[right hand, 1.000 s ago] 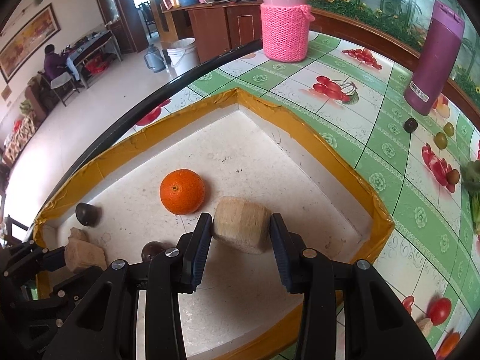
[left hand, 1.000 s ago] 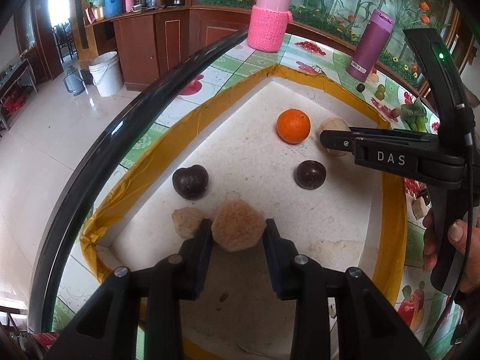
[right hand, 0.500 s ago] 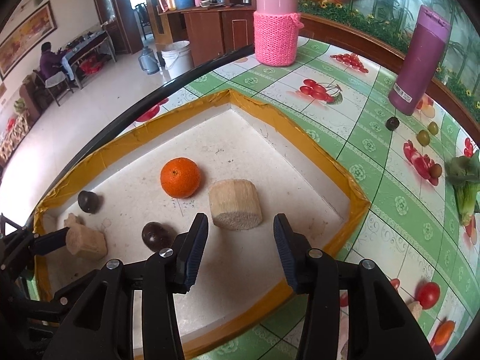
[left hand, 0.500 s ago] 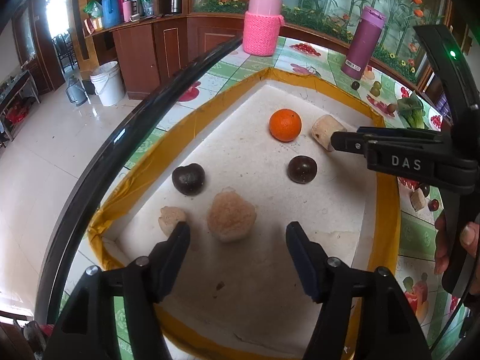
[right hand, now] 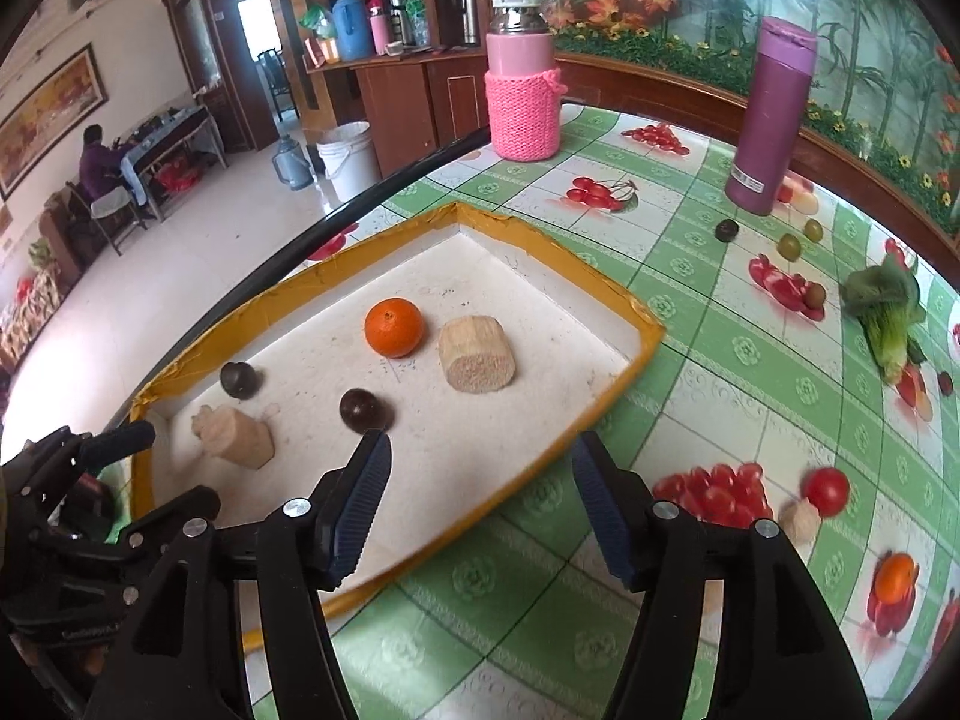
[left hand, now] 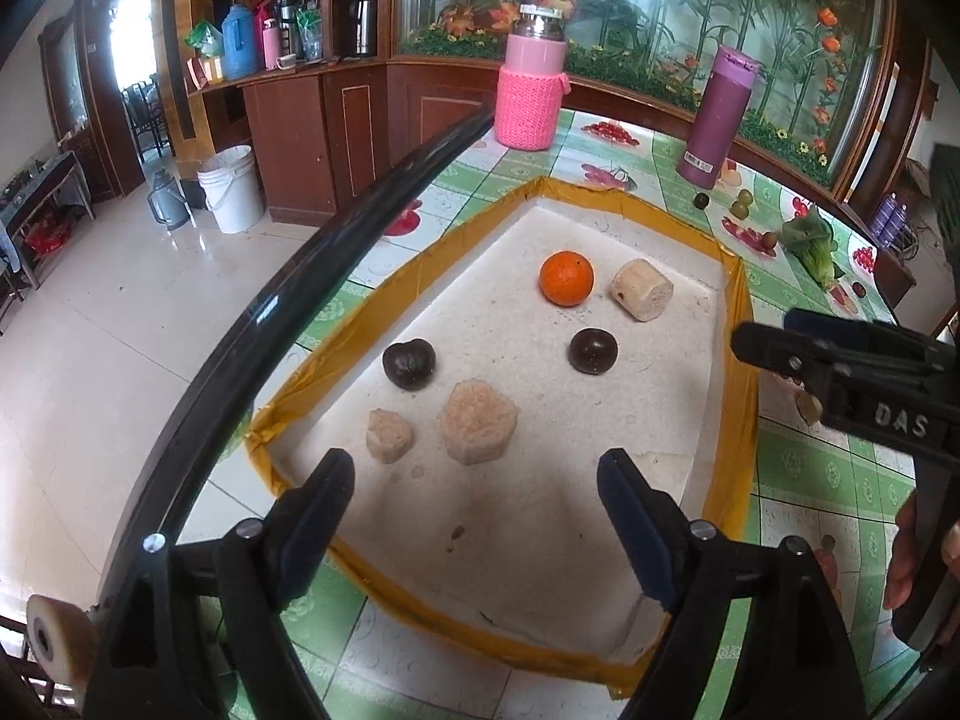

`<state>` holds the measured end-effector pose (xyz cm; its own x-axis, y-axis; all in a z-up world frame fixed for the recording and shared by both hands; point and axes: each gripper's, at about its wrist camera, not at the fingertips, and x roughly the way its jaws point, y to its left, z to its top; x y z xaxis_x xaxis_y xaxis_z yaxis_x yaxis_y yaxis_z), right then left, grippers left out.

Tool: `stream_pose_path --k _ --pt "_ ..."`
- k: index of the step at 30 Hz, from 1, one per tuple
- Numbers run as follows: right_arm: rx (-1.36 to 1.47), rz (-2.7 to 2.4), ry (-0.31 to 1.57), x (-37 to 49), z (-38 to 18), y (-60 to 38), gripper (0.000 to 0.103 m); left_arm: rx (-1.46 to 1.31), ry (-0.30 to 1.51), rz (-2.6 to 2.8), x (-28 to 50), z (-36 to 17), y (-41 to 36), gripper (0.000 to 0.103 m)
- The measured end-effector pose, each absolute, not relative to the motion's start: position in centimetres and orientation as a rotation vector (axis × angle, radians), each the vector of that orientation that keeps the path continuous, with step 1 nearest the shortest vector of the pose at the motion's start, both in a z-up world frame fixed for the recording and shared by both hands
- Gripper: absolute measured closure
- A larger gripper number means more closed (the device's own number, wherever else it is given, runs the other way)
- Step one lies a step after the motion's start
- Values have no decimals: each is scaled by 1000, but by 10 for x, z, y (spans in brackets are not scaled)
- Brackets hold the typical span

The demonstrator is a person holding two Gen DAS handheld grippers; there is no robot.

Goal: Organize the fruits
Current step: 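Withdraw both tools from the tray back over the table, then grasp an orange with the right tool while the left tool grasps a round bread piece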

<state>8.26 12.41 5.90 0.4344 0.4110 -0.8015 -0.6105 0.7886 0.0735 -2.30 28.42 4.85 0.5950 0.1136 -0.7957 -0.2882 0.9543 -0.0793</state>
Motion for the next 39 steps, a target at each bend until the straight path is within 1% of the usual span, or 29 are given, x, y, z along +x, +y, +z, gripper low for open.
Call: stream_pose_path --k 2,7,17,24,32,39 --pt "-238 639 918 74 61 116 31 -209 896 236 -26 52 283 15" --pt "-239 605 922 54 58 90 28 -203 888 223 -31 56 272 13" --pt "-162 482 969 19 41 10 27 -151 893 112 -35 62 219 13" --pt "-74 369 987 12 35 -58 27 -89 916 27 -31 63 170 13" --pt "-7 256 959 33 41 -125 27 -34 941 -23 -29 61 129 13" --pt "23 230 953 96 43 -146 27 1 969 -28 -20 58 108 12"
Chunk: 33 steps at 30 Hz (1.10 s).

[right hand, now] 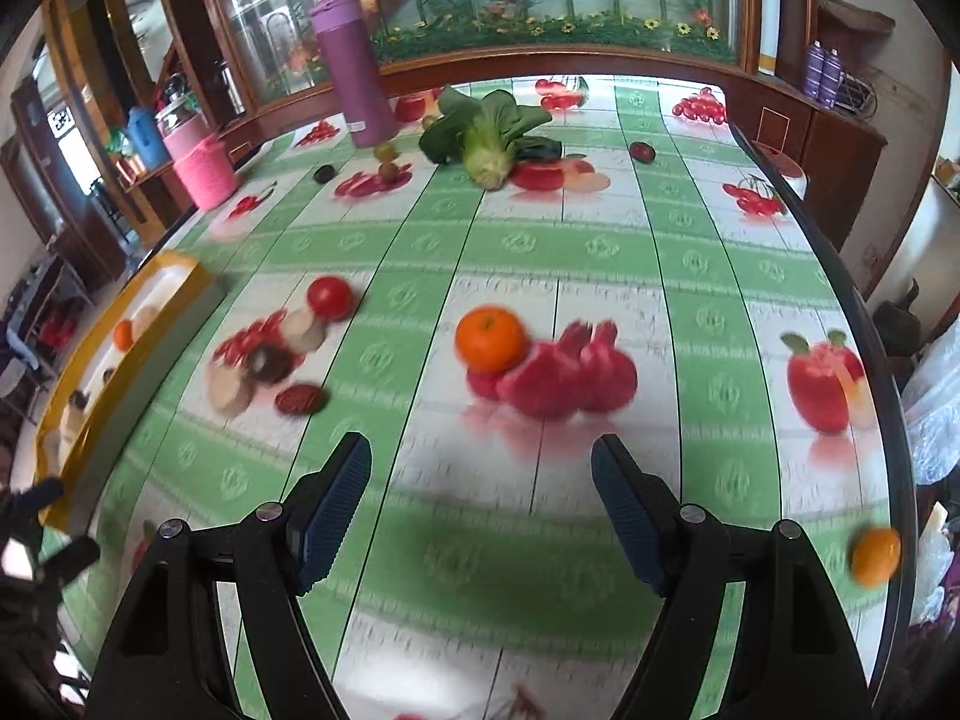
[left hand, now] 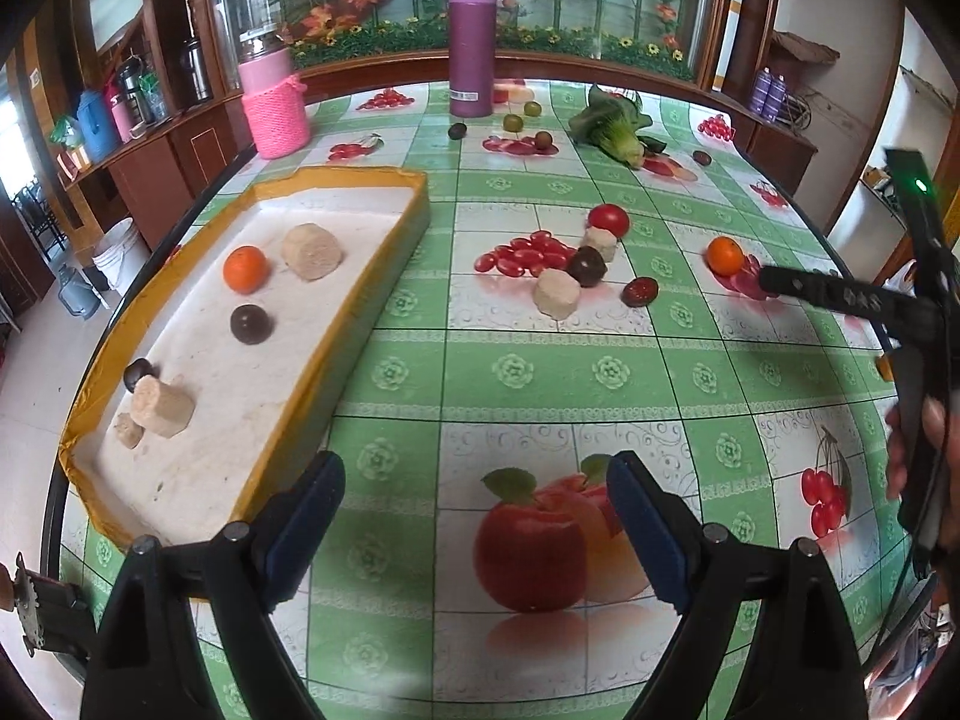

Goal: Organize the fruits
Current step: 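Grasp an orange with the right tool while the left tool grasps a round bread piece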

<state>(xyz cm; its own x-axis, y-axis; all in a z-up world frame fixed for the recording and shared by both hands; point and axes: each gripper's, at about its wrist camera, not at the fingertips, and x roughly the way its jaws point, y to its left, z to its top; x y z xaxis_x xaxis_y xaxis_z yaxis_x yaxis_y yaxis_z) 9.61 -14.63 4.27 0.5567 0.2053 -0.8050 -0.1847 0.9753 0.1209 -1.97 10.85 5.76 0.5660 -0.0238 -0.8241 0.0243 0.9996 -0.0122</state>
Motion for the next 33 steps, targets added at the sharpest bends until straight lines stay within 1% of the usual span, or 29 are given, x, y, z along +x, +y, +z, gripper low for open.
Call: stream_pose_path --k 6,7,9,10,11,12,13,18,22,24,25,26,28,33 --pt "24 242 988 136 22 -144 27 22 994 -23 -3 52 94 11" --pt "17 248 989 139 20 -143 29 22 998 -23 1 51 92 11" --pt "-14 267 983 142 18 -139 36 16 1004 -29 9 49 88 11" --pt "-39 272 981 143 16 -136 45 11 1009 -33 15 48 85 11" --pt "-64 279 979 144 15 -134 58 6 1015 -37 21 46 83 11" --pt "-80 291 979 144 14 -133 66 3 1019 -40 27 44 80 11" --pt "-84 296 971 144 14 -133 68 3 1020 -44 33 43 77 11" --pt "-25 316 953 141 16 -148 68 -6 1036 -69 66 32 67 12" --pt "-15 326 950 141 16 -153 68 -8 1076 -82 90 20 63 25" --pt "-7 329 951 141 15 -155 68 -3 1074 -84 96 14 61 35" --pt "-4 330 950 142 14 -155 68 3 1062 -72 98 13 61 42" --pt "-3 332 948 142 14 -155 68 8 1042 -64 99 13 61 54" --pt "-6 333 944 143 14 -155 68 -3 1016 -79 100 16 64 72" --pt "0 340 941 141 15 -153 68 -67 1021 -120 92 19 71 72"
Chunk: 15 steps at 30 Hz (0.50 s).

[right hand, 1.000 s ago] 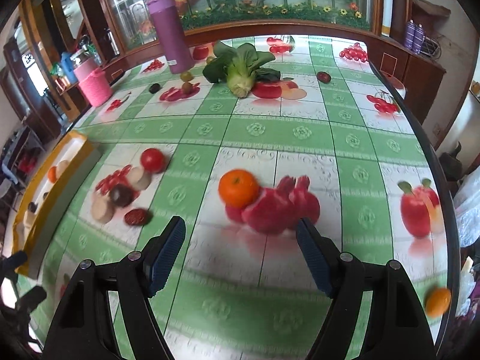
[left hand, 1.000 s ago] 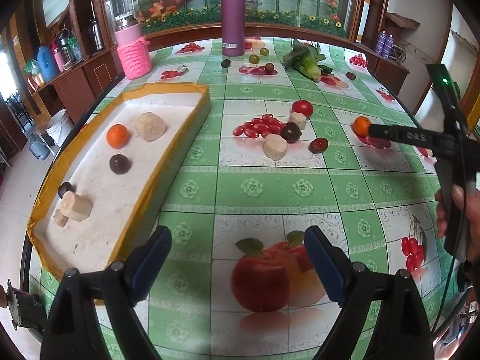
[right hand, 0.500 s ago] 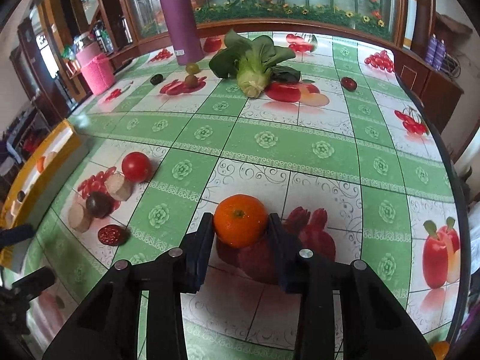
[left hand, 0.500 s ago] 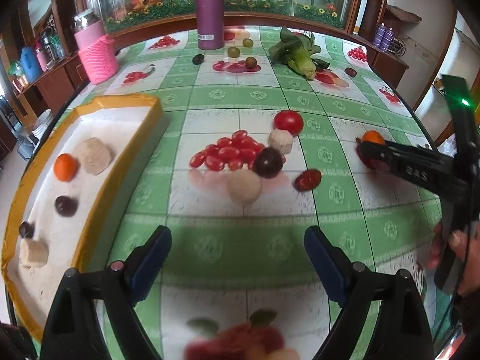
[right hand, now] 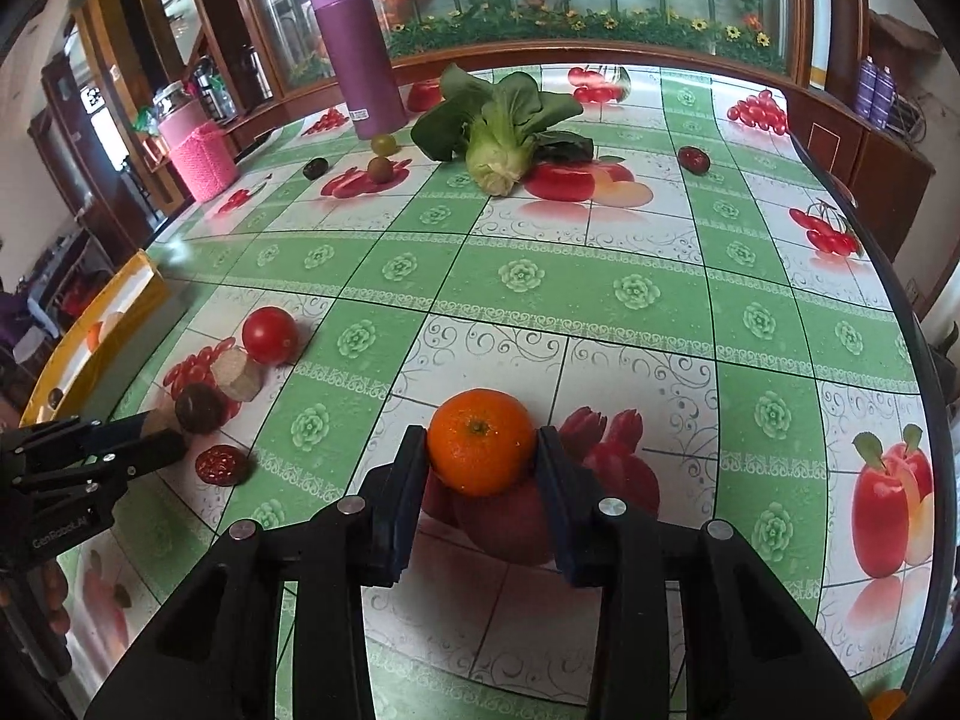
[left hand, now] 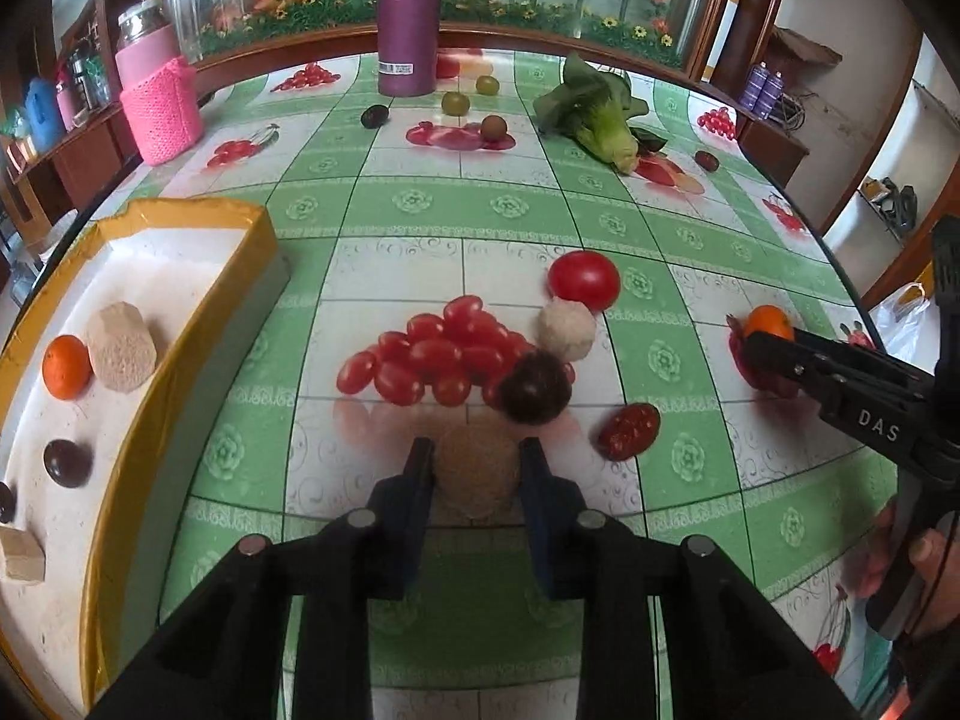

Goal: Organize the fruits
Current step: 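Grasp an orange with the right tool while the left tool grasps a round bread piece, then carry the orange and round bread piece over the white tray with both tools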

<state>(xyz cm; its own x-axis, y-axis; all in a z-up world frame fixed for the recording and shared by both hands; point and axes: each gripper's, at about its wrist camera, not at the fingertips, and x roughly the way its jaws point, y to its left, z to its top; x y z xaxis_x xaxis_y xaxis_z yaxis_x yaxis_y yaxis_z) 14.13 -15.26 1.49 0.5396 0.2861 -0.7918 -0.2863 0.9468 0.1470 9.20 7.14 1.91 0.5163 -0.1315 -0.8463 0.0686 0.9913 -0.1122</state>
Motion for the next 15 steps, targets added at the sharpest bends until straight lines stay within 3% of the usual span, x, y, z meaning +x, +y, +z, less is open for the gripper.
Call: stream_pose_path --k 15 --pt "-20 338 904 71 44 -152 67 -150 985 -211 26 48 81 72"
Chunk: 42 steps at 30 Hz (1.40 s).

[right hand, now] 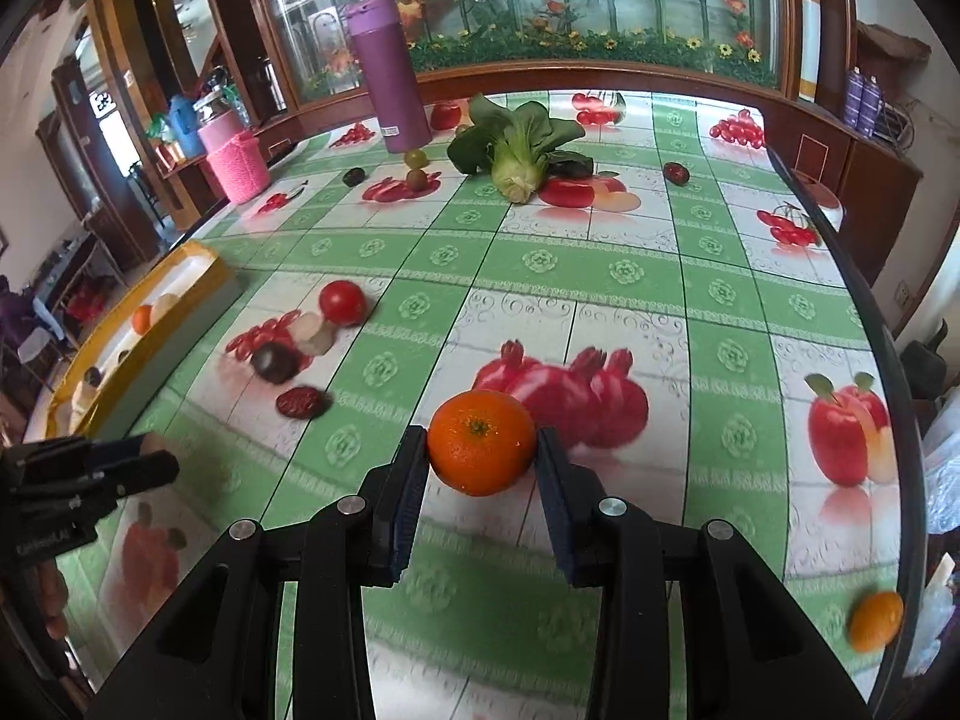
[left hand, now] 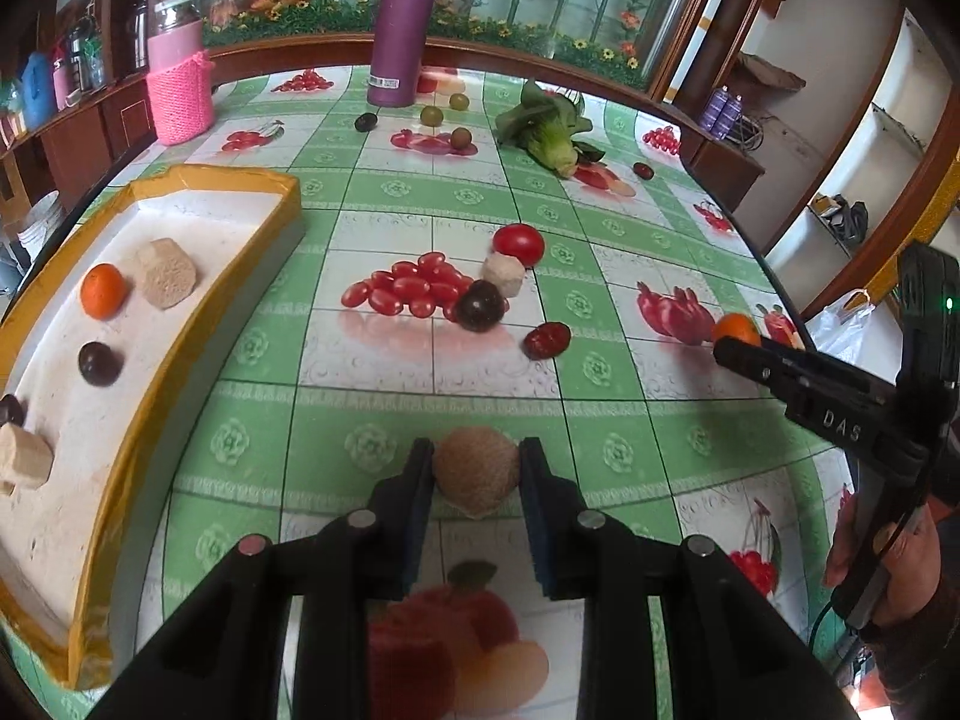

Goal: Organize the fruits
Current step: 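Carry the orange and round bread piece over the white tray with both tools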

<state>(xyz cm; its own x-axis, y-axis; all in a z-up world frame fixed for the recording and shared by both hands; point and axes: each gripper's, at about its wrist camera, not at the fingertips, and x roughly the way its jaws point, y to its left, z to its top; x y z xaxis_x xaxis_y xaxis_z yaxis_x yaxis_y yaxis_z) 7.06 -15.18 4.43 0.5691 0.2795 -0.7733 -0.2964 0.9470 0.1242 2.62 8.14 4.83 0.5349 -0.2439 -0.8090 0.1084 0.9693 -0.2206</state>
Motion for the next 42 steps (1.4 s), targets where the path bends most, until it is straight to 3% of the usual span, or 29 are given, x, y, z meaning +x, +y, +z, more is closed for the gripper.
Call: stream_pose_path --k 17,31,42 --pt "-105 417 929 17 43 -90 68 -179 947 -190 -24 64 125 72" --pt "-152 589 848 45 87 28 68 -228 892 1 -37 74 231 72" --pt "-178 641 819 92 104 107 68 -236 894 104 -1 71 294 72"
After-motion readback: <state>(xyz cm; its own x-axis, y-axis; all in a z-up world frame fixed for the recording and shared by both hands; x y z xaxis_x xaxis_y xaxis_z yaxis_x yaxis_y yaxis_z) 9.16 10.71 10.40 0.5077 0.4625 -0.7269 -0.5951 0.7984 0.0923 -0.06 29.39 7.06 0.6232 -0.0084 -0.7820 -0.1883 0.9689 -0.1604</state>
